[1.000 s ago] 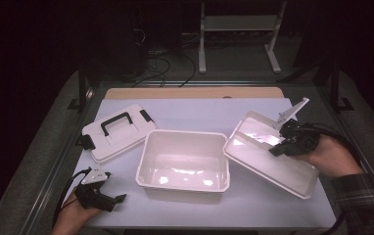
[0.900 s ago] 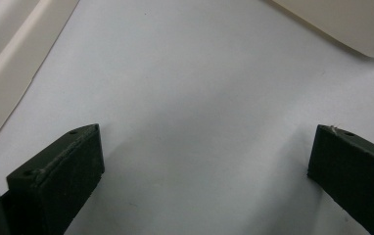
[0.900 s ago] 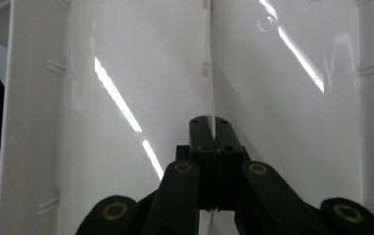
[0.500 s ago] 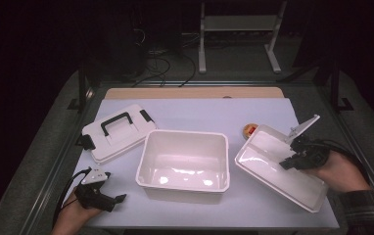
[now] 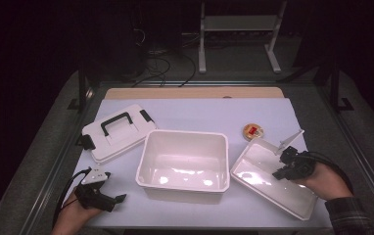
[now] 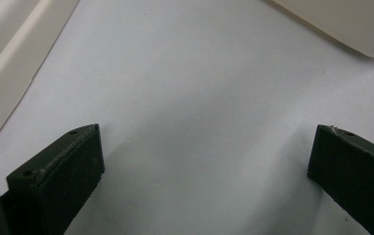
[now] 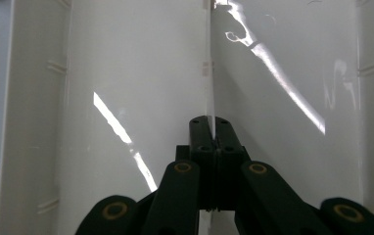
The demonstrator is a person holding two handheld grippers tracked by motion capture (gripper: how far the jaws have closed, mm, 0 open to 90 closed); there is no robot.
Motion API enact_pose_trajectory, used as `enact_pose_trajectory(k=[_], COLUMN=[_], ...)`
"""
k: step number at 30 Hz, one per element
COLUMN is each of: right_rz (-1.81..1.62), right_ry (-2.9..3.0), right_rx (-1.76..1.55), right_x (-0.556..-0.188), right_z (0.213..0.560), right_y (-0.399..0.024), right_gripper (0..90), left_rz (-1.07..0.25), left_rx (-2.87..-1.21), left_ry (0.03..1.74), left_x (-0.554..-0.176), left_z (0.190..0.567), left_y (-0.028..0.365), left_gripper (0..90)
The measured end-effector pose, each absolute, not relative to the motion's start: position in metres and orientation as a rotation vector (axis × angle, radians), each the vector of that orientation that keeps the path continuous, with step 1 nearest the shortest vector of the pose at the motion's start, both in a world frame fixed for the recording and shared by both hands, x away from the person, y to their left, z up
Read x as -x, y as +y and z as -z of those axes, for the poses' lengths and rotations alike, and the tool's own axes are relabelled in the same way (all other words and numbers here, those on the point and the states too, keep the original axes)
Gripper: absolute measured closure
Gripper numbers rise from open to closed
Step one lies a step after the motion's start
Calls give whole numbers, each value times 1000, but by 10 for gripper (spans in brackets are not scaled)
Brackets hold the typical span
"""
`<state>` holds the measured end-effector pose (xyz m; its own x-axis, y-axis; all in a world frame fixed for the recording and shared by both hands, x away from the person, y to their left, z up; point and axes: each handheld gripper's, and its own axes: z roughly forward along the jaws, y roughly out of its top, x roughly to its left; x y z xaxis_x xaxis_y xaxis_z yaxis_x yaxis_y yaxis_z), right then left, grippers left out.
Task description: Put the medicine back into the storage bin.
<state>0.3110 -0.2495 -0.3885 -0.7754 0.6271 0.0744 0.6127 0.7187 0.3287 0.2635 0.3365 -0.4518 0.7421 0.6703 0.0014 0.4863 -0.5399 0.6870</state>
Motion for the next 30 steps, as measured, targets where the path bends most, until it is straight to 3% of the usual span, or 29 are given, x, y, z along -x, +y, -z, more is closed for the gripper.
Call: enact_pose_trajectory(k=[16,23,30], right_rz=[-510,-548,-571], right_ry=[2885,2847,2815], right_rx=[-1037,-1061,-1069], right_x=[-317,-317,-323], right_z=[415,401,386], right_y=[-245,-248,-246], right_gripper=[875,724,630], left_rz=[-346,-346,-346], left_rx=[-2252,-2252,-2252], left_ry=[865,866,866], left_x=[-264,-264,-264], left_z=[452,452,452], left_y=[336,336,337], left_gripper=[0,0,0])
